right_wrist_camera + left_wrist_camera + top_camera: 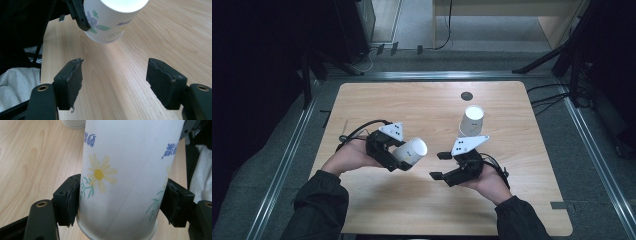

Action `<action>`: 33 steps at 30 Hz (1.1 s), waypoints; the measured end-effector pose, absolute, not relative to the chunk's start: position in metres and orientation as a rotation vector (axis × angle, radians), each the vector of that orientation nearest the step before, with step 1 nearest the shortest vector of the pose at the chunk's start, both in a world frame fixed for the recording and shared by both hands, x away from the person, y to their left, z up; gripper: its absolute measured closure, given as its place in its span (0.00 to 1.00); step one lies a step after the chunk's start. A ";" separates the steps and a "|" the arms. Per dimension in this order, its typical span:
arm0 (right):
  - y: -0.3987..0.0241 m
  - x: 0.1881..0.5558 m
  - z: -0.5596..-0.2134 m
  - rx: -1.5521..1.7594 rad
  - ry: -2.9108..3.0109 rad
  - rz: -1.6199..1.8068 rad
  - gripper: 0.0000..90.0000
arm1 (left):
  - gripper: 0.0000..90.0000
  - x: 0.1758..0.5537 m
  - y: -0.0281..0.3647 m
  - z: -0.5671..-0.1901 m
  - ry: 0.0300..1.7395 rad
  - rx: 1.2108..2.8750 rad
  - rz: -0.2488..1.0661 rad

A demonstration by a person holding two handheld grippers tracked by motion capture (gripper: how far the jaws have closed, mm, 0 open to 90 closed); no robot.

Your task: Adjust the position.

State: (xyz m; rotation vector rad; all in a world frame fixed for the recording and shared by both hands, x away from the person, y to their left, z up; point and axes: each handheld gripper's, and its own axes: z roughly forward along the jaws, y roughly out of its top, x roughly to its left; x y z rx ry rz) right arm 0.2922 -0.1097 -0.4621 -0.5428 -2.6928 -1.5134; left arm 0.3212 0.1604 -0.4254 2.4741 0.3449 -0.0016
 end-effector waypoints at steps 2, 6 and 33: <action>-0.109 0.293 -0.463 -0.546 -2.689 -1.508 0.33 | 0.29 0.320 0.158 -0.427 0.335 2.501 0.003; -0.106 0.295 -0.466 -0.537 -2.699 -1.499 0.33 | 0.29 0.317 0.152 -0.434 0.324 2.585 0.025; -0.079 0.295 -0.475 -0.419 -2.677 -1.471 0.29 | 0.29 0.299 0.109 -0.445 0.064 2.861 0.058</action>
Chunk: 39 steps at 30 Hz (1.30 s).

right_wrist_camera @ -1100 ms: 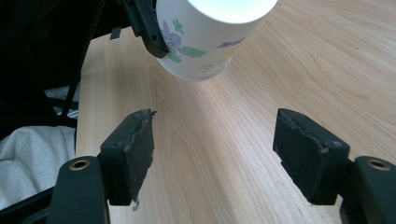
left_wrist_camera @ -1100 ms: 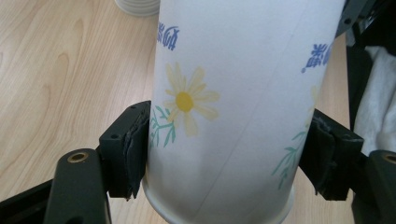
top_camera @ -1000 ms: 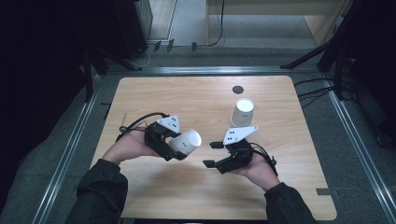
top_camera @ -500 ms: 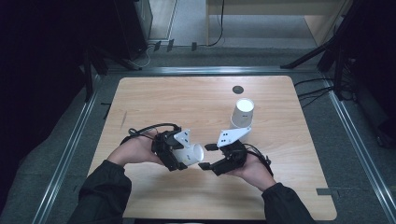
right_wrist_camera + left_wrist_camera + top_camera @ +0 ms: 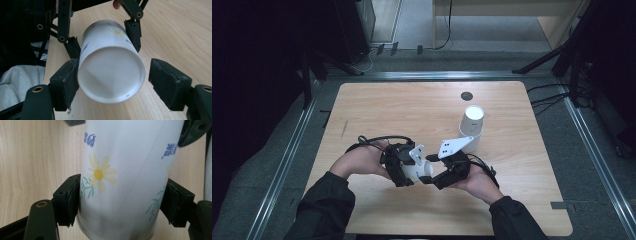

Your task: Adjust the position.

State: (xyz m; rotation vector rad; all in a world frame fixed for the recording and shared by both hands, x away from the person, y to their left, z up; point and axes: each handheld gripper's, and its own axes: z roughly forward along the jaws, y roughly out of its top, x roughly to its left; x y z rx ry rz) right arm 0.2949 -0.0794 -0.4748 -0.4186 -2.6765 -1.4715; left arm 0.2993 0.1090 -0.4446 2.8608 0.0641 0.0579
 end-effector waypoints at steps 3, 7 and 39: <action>-0.075 0.293 -0.476 -0.411 -2.680 -1.456 0.29 | 0.29 0.298 0.107 -0.445 0.064 2.862 0.054; -0.071 0.292 -0.478 -0.390 -2.696 -1.438 0.31 | 0.29 0.297 0.104 -0.445 0.050 2.871 0.053; -0.101 0.298 -0.457 -0.409 -2.652 -1.589 0.38 | 0.09 0.306 0.139 -0.438 0.208 2.557 0.017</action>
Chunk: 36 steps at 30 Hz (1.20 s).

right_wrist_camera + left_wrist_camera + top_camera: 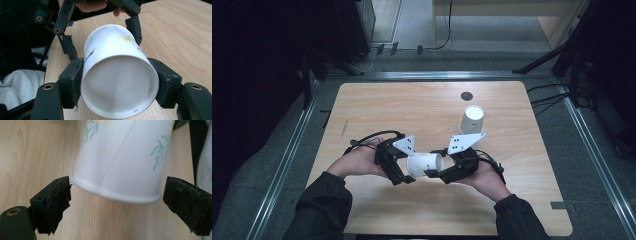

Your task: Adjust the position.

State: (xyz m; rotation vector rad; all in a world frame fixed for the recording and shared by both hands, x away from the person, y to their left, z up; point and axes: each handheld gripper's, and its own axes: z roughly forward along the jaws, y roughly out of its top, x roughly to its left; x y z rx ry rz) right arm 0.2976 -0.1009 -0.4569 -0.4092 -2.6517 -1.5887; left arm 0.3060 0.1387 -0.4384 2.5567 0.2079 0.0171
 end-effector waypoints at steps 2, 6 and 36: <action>-0.104 0.298 -0.455 -0.408 -2.643 -1.606 0.38 | 0.09 0.306 0.143 -0.439 0.223 2.529 0.002; -0.108 0.299 -0.452 -0.410 -2.624 -1.635 0.38 | 0.09 0.307 0.149 -0.441 0.269 2.480 -0.041; -0.114 0.297 -0.445 -0.380 -2.543 -1.684 0.38 | 0.09 0.304 0.149 -0.452 0.345 2.225 -0.160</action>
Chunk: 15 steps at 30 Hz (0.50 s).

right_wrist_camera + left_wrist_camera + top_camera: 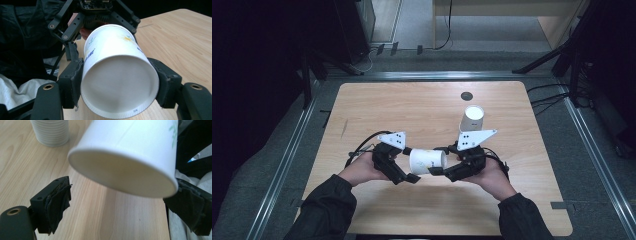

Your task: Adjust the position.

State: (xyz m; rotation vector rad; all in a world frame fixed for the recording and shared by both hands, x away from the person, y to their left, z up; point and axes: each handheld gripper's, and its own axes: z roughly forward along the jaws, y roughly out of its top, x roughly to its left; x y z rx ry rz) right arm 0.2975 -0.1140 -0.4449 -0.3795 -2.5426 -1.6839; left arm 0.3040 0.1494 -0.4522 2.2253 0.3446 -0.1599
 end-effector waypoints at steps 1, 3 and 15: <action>-0.113 0.297 -0.445 -0.377 -2.541 -1.681 0.38 | 0.09 0.303 0.148 -0.453 0.343 2.221 -0.157; -0.112 0.297 -0.445 -0.367 -2.539 -1.677 0.38 | 0.09 0.303 0.148 -0.453 0.329 2.223 -0.165; -0.106 0.295 -0.448 -0.330 -2.480 -1.673 0.38 | 0.16 0.301 0.150 -0.451 0.281 2.184 -0.190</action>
